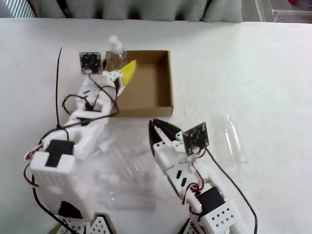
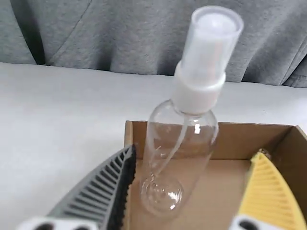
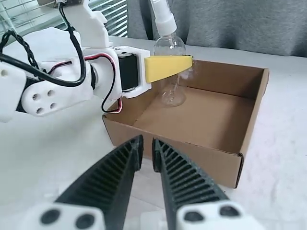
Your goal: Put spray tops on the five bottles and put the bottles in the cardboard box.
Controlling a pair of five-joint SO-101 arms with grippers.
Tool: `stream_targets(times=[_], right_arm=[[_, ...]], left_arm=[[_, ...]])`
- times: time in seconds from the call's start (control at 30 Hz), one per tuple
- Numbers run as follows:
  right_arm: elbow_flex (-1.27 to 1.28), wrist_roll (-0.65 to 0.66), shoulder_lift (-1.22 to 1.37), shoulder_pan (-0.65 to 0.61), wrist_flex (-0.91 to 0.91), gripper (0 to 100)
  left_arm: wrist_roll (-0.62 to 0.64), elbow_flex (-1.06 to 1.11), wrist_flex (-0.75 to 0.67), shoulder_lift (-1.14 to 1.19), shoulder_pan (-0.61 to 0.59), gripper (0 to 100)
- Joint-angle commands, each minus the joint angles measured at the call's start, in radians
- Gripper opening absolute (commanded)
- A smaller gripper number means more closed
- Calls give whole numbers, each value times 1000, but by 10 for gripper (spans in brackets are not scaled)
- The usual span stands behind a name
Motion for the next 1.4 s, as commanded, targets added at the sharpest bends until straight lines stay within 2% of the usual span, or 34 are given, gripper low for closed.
stream_targets(times=[0.0,0.13,0.47,0.7,0.87,1.03,1.17,1.23,1.37], right_arm=[[12,11,-2,-1,4,16],[12,11,-2,-1,22,16],[12,11,-2,41,24,16],[12,11,-2,41,22,16],[12,11,-2,42,22,16],[12,11,-2,42,24,16],[12,11,-2,42,24,16],[12,11,-2,42,24,16],[12,11,-2,42,24,16]], left_arm=[[-11,44,57,-157,-4,352],[-11,91,273,-332,-19,353],[-12,97,982,-822,-28,351],[-12,100,1425,-1035,-35,351],[-12,101,1666,-1165,-33,351],[-23,132,1815,-1251,-15,350],[-183,226,1915,-1236,62,350],[-206,276,1892,-1219,99,352],[-207,347,1745,-1191,173,353]])
